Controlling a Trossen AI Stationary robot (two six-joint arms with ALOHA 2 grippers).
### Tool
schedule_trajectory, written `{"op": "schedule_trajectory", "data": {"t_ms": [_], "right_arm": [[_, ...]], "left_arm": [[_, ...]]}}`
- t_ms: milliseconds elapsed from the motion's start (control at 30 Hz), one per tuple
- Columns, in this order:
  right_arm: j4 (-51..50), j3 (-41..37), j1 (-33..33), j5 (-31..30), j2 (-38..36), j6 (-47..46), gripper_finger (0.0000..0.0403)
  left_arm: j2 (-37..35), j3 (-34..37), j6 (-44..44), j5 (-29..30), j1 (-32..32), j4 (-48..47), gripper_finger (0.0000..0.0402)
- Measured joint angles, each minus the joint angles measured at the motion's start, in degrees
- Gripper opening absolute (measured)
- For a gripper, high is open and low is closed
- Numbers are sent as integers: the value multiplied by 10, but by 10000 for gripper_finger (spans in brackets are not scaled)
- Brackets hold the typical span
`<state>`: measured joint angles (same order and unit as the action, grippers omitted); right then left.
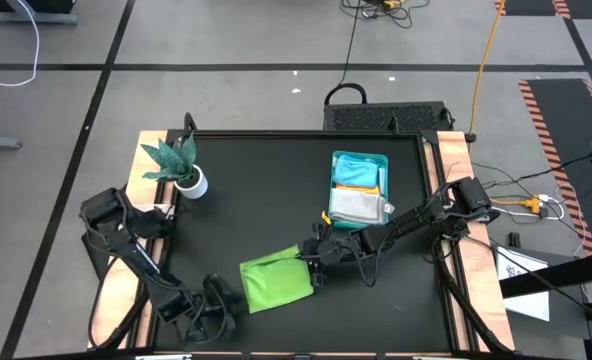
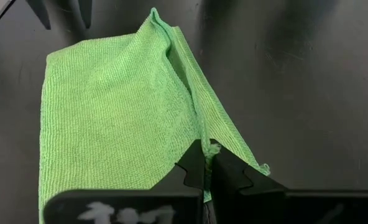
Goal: Fold microfiber towels
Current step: Fold the light green microfiber cloth
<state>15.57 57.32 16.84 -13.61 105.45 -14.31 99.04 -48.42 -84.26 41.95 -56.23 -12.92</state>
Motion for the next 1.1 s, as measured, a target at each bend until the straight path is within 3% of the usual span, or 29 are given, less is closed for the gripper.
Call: {"op": "schedule_trajectory", "data": {"t_ms": [267, 467, 733, 1000, 1100], "right_arm": [[0, 0, 0, 1, 0, 0, 0], [0, 0, 0, 1, 0, 1, 2], [0, 0, 1, 2, 0, 2, 3], [0, 0, 1, 2, 0, 2, 3], [0, 0, 1, 2, 0, 2, 4]], "left_arm": [[0, 32, -33, 39, 15, 48, 172], [0, 68, -35, 24, 30, 132, 172], [0, 70, -73, -29, 33, 131, 172], [25, 70, -75, -35, 35, 169, 171], [26, 70, -72, -32, 33, 173, 151]]}}
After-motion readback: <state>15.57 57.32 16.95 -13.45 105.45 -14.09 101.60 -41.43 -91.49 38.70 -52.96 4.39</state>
